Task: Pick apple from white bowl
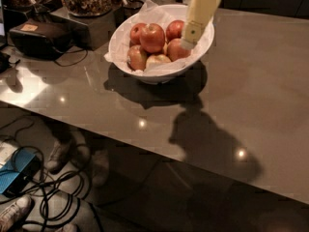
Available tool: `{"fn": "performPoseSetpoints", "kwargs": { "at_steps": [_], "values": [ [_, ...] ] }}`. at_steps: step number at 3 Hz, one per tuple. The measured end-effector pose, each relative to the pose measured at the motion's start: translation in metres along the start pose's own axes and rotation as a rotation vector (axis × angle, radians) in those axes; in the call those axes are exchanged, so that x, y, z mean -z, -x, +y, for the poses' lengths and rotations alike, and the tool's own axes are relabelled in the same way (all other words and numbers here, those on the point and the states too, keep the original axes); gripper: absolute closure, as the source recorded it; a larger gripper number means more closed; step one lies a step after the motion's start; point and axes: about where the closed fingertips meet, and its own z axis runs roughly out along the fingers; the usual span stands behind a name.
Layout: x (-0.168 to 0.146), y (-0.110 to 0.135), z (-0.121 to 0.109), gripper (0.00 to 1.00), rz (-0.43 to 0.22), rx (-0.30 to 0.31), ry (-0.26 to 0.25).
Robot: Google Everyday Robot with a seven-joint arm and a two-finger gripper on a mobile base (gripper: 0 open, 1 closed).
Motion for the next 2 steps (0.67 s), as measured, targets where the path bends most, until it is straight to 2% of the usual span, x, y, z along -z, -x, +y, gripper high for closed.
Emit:
{"fn": "performPoseSetpoints", "kwargs": {
  "at_steps": [1,2],
  "values": [
    [0.0,0.008,-0.005,0.0,-0.023,0.004,-0.02],
    [-0.011,0.022,-0.019,0.0,-0.043,-0.033,-0.012]
  ]
}}
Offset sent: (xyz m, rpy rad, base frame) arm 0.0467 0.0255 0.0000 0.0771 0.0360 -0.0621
